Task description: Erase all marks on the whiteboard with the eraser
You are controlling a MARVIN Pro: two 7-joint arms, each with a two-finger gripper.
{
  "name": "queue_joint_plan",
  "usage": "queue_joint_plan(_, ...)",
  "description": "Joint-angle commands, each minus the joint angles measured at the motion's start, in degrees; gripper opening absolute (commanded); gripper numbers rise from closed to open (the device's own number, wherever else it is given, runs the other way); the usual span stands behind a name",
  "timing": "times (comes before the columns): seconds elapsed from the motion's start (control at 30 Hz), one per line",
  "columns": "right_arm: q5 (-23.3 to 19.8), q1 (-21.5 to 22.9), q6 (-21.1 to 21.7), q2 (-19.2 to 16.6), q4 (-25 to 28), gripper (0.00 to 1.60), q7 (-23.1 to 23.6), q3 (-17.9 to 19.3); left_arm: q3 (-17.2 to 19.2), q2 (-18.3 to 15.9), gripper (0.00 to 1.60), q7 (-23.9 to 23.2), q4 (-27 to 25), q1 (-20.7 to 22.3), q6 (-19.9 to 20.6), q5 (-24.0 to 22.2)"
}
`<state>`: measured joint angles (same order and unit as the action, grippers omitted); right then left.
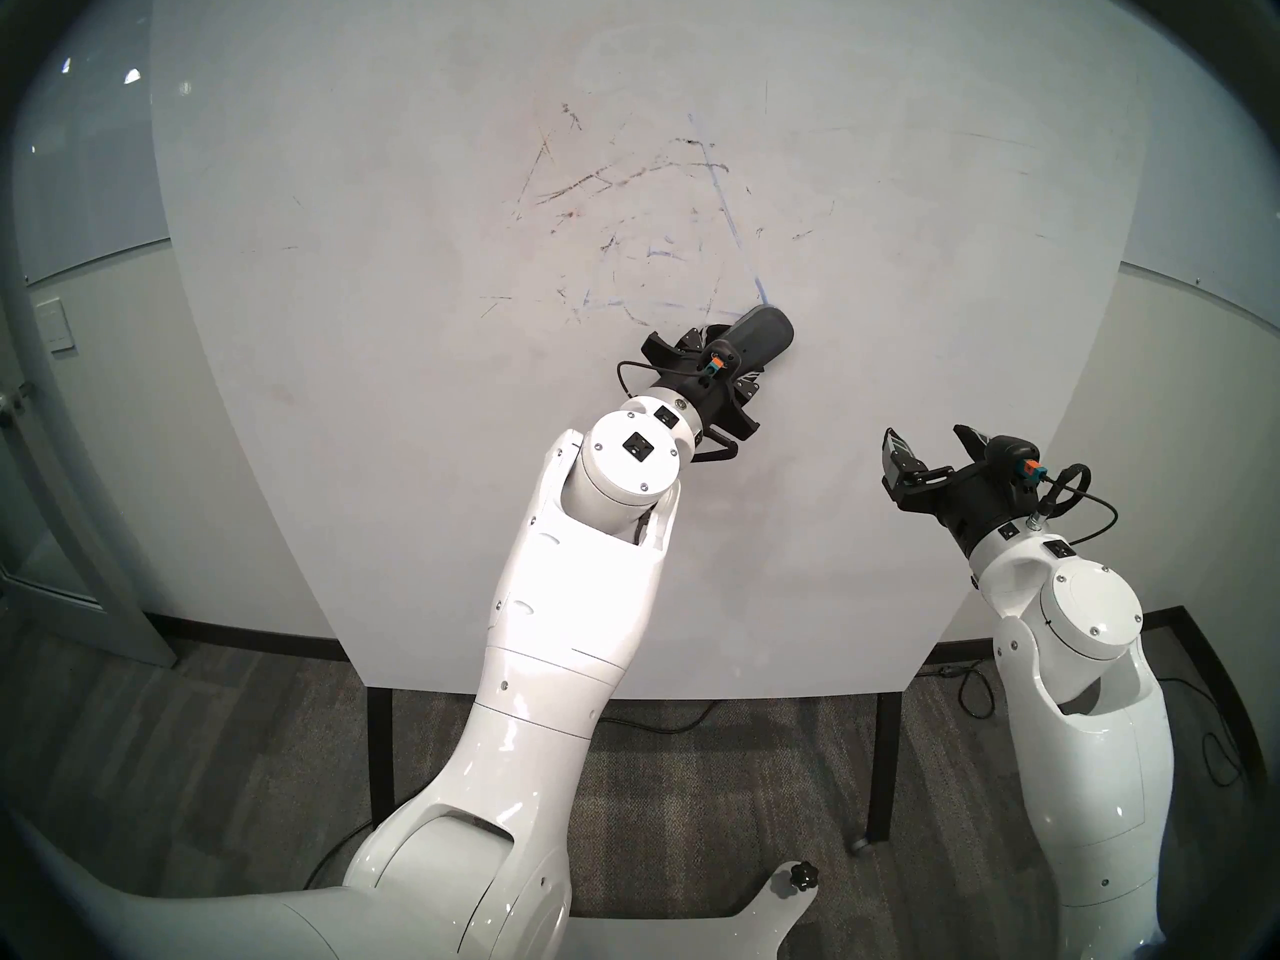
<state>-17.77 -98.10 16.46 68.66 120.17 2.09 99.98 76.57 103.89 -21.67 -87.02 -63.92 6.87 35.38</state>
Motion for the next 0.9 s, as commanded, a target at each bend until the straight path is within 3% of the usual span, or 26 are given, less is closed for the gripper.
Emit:
queue_joint_plan(0.0,0.0,0.5,-0.3,-0.1,1.0,1.6,0.1,-0.1,1.6,3.1,0.0,2.1,-3.5,6.5,-0.3,1.1)
queue_joint_plan(0.87,0.0,0.5,-0.3,-0.1,1.0,1.6,0.1,-0.1,-0.7,5.5,0.0,1.9,-5.1,5.7,-3.2,10.6)
